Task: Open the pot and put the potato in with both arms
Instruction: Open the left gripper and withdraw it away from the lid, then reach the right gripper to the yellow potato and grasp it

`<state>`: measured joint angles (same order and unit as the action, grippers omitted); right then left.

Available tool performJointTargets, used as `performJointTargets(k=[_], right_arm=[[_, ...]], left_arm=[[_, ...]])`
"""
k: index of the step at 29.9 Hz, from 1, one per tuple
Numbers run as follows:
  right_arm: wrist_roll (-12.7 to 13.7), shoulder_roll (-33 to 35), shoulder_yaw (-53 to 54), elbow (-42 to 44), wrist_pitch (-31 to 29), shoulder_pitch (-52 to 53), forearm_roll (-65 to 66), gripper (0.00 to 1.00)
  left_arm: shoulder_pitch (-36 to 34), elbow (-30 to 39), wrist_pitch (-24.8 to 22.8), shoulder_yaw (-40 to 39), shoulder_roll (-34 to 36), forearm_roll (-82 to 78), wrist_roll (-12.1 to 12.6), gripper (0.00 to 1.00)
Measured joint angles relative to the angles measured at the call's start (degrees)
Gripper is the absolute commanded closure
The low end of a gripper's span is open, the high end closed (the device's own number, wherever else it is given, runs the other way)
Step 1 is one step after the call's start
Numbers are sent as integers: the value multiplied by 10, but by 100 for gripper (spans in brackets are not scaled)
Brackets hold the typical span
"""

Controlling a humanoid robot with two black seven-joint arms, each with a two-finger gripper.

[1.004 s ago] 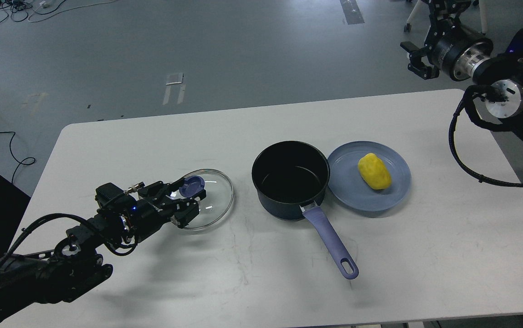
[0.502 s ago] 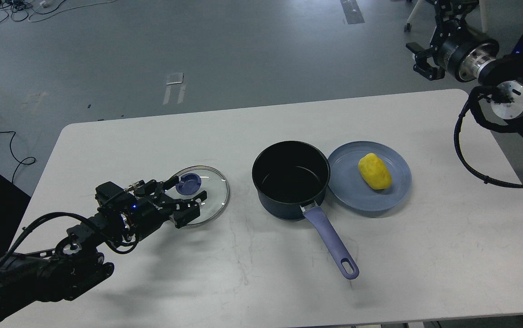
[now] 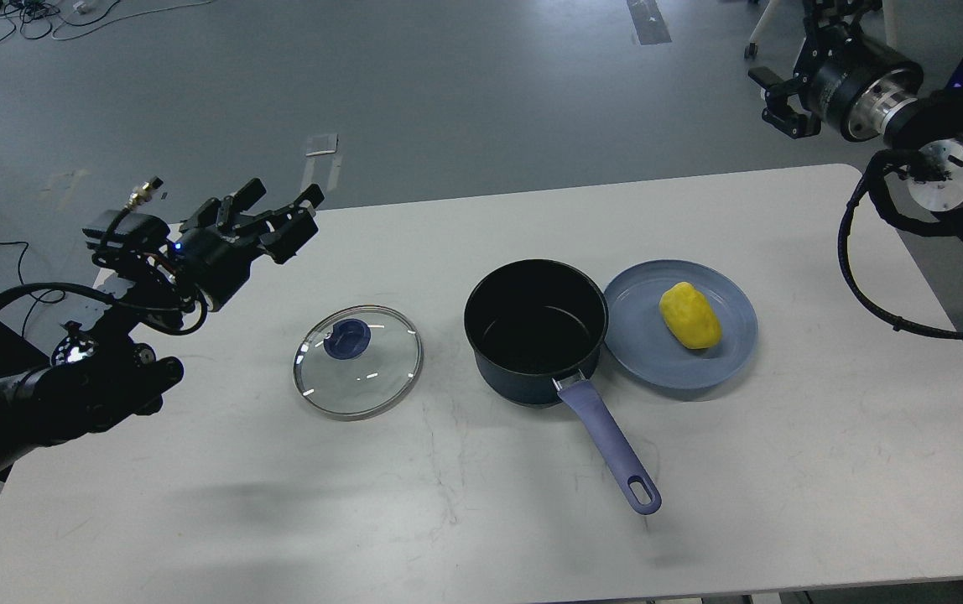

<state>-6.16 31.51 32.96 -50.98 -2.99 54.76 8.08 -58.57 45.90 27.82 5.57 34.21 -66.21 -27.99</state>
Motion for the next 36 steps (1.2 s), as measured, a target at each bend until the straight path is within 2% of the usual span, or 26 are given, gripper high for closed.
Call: performJointTargets(k=[3,5,12,14,16,18,19,20,22,25,28,30,32,36], right_arm=[[0,0,0,0,0,0,0,0],[0,0,0,-1,0,0,0,0],[-6,7,-1,-26,-3,-1,9,0],[-8,17,-3,-38,-5,0,44,0],[-13,27,-11,-51,-7,1,97,0],[-20,39,-23,-65,-9,4,151,0],[-26,51,-32,-75,-12,7,186,0],[-35,64,-44,-84,-17,10,223,0],[-59,86,-69,-98,-31,13,298,0],[-110,111,-112,-109,-43,16,421,0],[-173,127,-168,-112,-44,16,566,0],[-202,137,-196,-112,-43,12,629,0],[-214,144,-217,-112,-40,7,660,0],[-218,143,-248,-106,-24,-3,678,0]], left_arm=[[-13,2,-27,-8,6,36,0,2],[-16,10,-67,-30,8,81,0,2],[-19,27,-330,-175,18,344,6,2],[-14,25,-403,-234,19,448,63,2],[-7,23,-457,-281,17,544,141,2],[2,23,-493,-315,13,621,220,2],[6,23,-504,-326,11,647,251,2],[9,22,-513,-334,9,669,279,2],[12,23,-521,-344,5,691,303,2],[14,23,-524,-350,1,704,308,2],[24,23,-523,-360,-5,707,287,2],[33,26,-522,-371,-8,707,274,2],[39,28,-520,-379,-9,707,268,2],[43,29,-518,-384,-7,705,265,2]])
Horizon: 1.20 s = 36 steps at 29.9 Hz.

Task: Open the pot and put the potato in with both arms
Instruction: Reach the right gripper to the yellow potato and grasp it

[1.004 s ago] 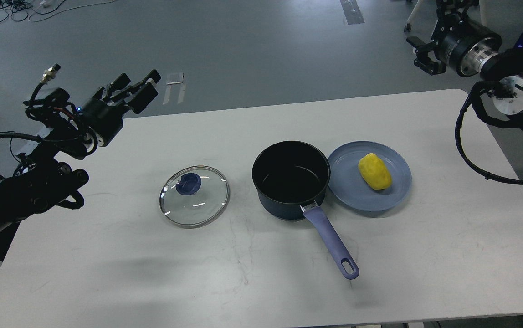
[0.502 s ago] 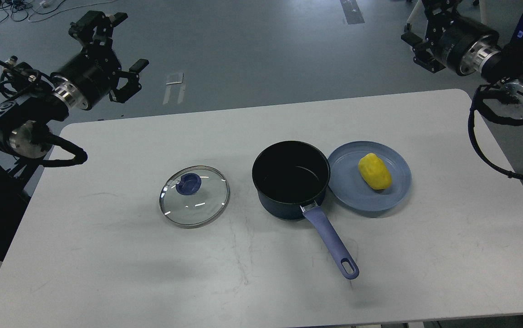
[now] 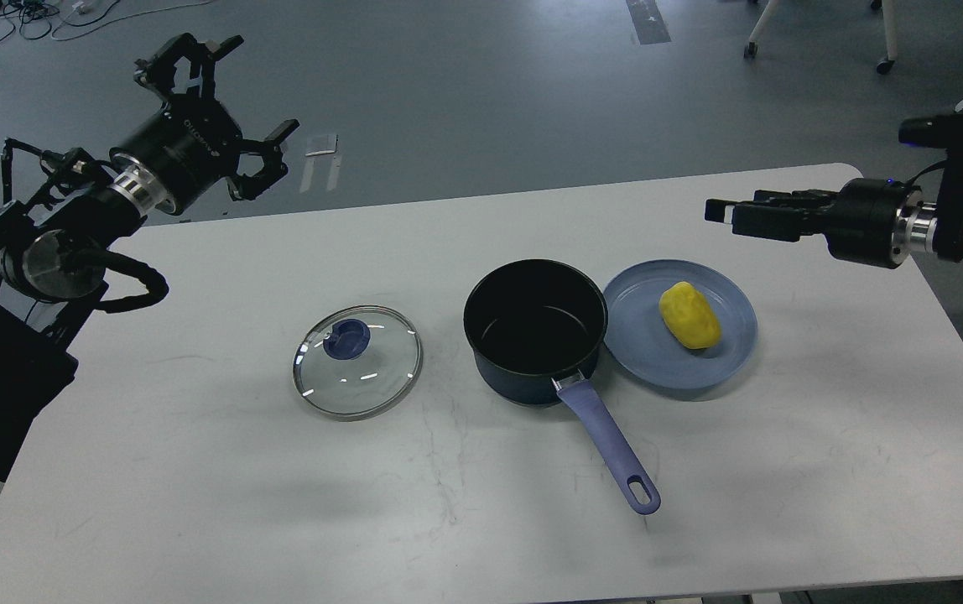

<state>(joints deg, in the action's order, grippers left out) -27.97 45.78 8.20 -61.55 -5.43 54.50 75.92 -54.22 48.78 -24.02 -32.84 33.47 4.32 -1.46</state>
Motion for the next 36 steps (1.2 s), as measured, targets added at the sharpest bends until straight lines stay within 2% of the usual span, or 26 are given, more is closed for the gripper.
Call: performJointTargets(k=[4,10,15,25,29,32,36], right_arm=[[-1,-16,-18,41,7,-8,2,0],[0,-102,-30,120,18,-31,2,2],[0,-140,-48,147,33,-42,2,4],[0,-169,-71,182,37,-51,2,5],[0,-175,-79,189,38,-47,2,12],[0,-178,-82,191,38,-47,2,28],[0,-189,-86,202,38,-49,2,33]], left_arm=[[5,0,-1,-1,7,-1,-1,2],[9,0,1,-1,9,-4,-11,2],[11,4,-1,0,25,-6,-14,2],[21,26,-4,1,44,-6,-14,2],[21,27,-4,1,45,-6,-15,2],[22,27,-4,1,45,-6,-15,2],[28,27,-4,0,45,-6,-17,2]])
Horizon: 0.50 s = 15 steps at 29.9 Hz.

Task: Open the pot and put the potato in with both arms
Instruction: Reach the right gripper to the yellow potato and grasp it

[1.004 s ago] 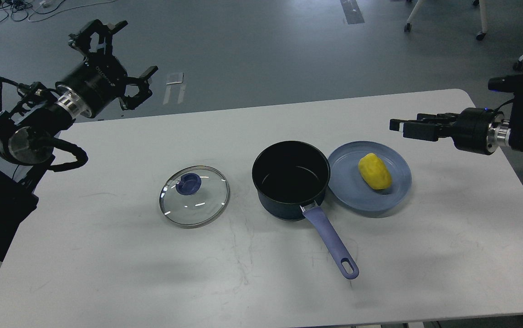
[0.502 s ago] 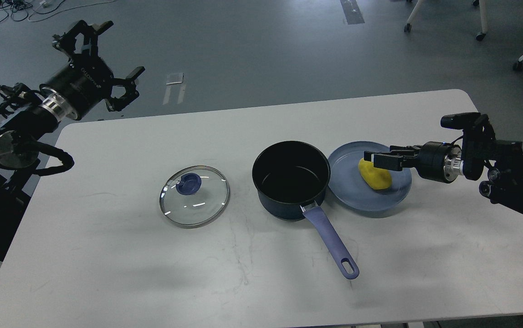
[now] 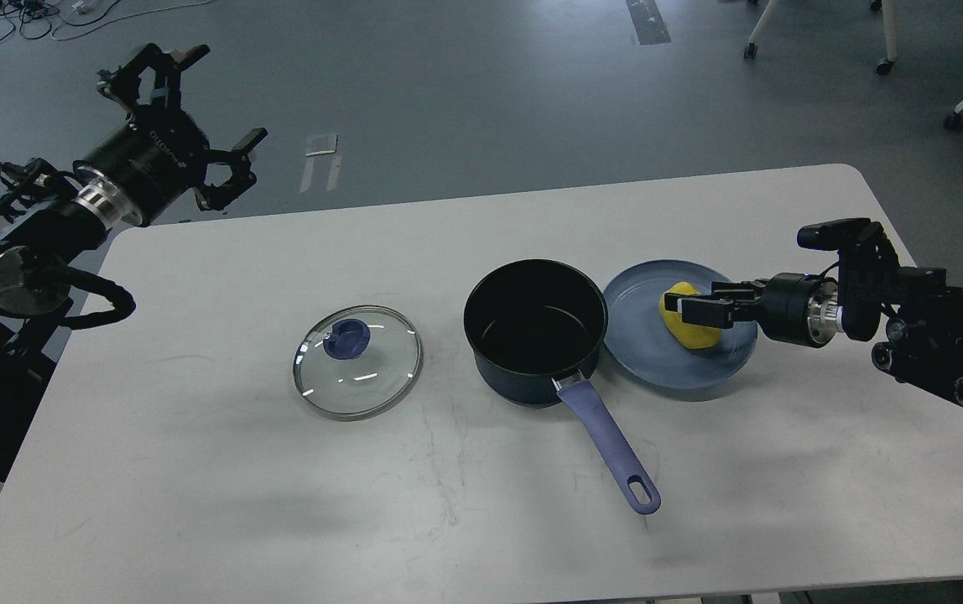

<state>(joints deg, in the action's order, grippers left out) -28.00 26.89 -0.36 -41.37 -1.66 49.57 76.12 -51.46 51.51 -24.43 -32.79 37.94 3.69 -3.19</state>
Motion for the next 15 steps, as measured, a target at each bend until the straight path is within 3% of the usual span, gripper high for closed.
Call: performJointTargets(k=[8,10,15], right_arm=[[0,-14,-36,21,0,5,1,52],[0,-17,-38,24,0,5,1,62],[0,-28,-39,32,18,5,1,62]], left_arm=[[3,1,2,0,-1,-1,-1,1],[3,1,2,1,-1,-2,-1,2],[3,1,4,4,-1,-2,-1,2]])
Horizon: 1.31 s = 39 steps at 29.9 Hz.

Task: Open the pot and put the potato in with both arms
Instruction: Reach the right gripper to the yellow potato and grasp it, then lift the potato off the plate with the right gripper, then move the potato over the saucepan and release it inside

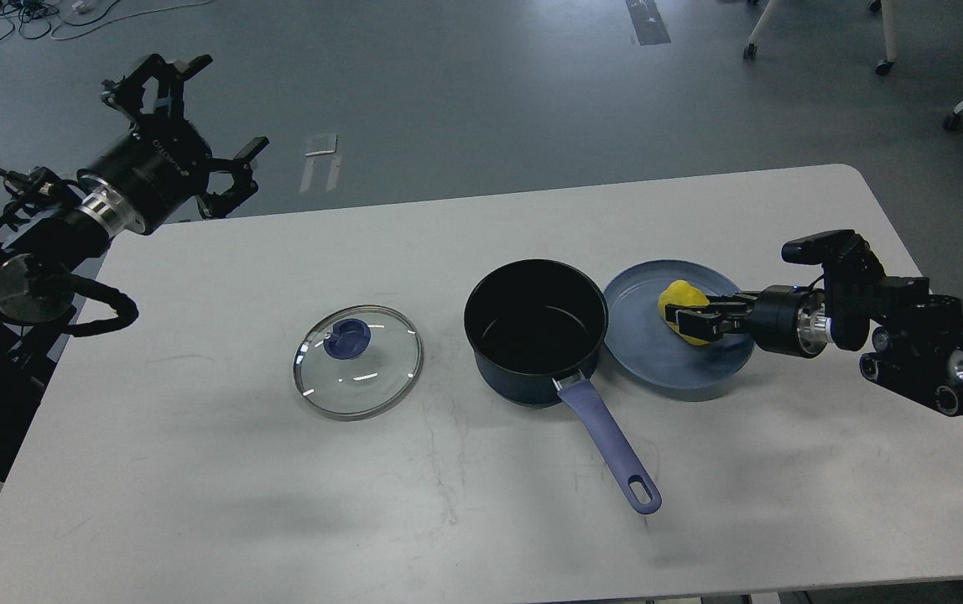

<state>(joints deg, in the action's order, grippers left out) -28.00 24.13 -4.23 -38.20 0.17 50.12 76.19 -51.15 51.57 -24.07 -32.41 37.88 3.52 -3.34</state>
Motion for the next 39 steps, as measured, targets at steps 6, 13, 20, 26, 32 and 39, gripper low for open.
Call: performJointTargets(k=[6,13,20,26,32,39], right_arm=[[0,-4,4,-3,9,15,-1,64],[0,16,2,-20,9,42,-2,69],[0,66,0,-66,6,98,-2,70],[0,88,-5,-118,1,157,0,70],[0,47,-61,-137,-3,199,0,70],[0,-30,-114,-139,-4,208,0,66]], left_arm=[[0,0,1,3,0,0,0,2],[0,0,1,4,0,-1,0,2],[0,0,1,4,-3,-1,1,2],[0,0,2,4,-9,-3,1,2],[-1,0,3,3,-22,-28,1,2],[-1,0,3,-5,-28,-30,0,2]])
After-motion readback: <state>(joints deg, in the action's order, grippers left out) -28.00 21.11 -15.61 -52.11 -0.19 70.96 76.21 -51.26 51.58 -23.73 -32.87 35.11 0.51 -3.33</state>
